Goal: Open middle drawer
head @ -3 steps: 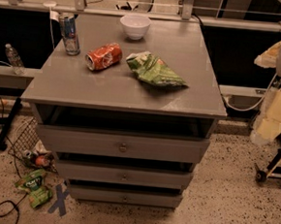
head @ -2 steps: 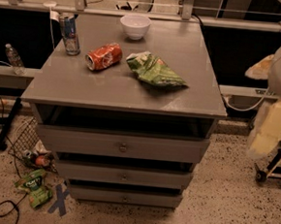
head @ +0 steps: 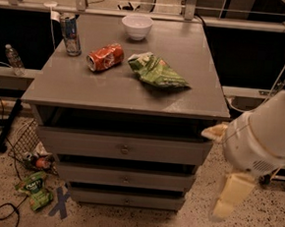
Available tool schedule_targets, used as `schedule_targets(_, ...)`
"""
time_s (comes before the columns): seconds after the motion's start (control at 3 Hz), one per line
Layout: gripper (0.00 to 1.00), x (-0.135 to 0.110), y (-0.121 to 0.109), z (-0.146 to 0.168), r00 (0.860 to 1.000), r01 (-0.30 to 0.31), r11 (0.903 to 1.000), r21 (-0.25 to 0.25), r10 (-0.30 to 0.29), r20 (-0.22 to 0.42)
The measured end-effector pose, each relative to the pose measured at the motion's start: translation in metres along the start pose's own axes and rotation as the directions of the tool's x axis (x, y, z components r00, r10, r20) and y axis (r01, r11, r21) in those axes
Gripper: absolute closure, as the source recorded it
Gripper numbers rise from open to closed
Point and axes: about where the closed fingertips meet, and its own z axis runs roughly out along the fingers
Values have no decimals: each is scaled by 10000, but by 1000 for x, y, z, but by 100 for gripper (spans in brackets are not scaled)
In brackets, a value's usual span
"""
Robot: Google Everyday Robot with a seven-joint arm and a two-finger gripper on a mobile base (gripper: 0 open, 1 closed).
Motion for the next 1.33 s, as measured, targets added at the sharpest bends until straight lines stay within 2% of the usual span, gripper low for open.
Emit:
schedule_targets(0.33, 0, 7, 18, 23, 9999, -108, 9988, -485, 104, -69)
schedule_targets(0.67, 0, 7, 18, 24, 10000, -84, 9987, -498, 82, -42)
schedule_targets(1.0, 0, 11, 11, 48, 9998, -150, 9990, -415, 154, 92)
schedule_targets(1.33, 0, 20, -12, 124, 9954, -395, 9990, -212, 412, 869)
